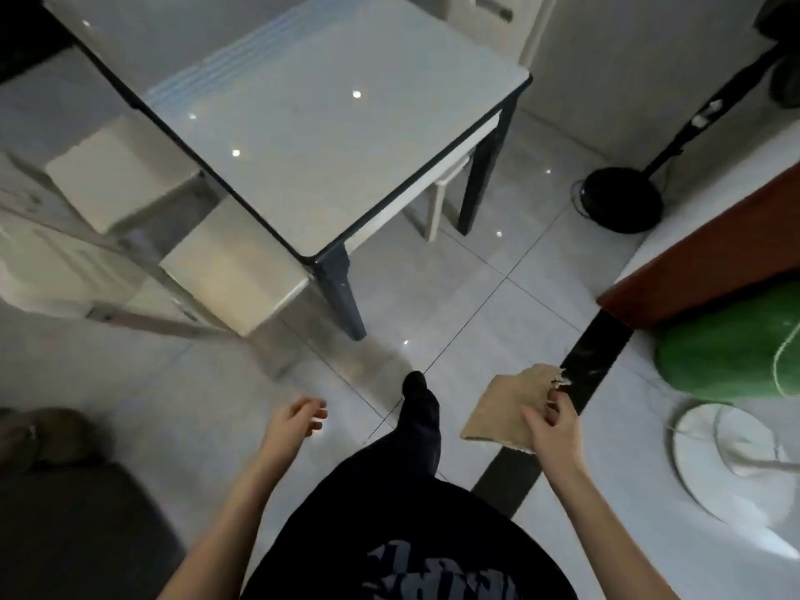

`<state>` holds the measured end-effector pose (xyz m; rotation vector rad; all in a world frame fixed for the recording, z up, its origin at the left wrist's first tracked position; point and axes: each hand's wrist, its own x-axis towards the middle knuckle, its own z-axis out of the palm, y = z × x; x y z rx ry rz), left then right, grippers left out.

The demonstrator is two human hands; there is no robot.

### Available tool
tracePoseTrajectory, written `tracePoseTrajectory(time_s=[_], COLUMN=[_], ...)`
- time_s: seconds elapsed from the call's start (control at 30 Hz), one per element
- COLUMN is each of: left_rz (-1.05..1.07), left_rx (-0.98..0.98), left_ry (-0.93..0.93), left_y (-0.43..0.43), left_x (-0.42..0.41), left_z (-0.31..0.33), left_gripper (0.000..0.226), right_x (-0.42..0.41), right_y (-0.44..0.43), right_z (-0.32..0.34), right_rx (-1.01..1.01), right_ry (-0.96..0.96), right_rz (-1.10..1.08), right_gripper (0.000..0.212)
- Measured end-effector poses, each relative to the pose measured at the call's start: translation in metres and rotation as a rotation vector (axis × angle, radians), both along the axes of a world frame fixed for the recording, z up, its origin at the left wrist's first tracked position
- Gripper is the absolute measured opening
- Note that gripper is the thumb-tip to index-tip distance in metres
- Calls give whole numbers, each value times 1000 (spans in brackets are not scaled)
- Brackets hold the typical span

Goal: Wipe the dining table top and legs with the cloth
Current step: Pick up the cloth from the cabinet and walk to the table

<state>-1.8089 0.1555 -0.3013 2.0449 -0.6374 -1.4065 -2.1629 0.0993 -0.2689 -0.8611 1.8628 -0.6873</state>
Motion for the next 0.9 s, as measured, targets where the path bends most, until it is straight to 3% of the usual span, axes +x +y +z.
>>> tracePoseTrajectory(time_s=[0.3, 0.5, 0.57, 0.73, 0.9], left_rz=[-116, -265, -218, -166, 35], left_rx=[-145, -234, -267, -258, -131], left_ry=[-13, -204, -270, -581, -650], left_y=[-189, -279, -307, -369, -421], left_x=[-30, -39, -46, -63, -72], left_z=[27, 51, 54, 47, 44], left_gripper=[20, 16, 23, 64, 71], right_x=[-31, -16, -5, 24, 71], right_y=[-165, -296, -344, -464, -569], right_z=[11, 35, 40, 49, 65], right_rx=[-29, -127, -146, -155, -177], right_ry=[52, 25, -2, -87, -148], right_rz=[-43, 99, 179, 436, 688], right_gripper=[27, 32, 31, 22, 18])
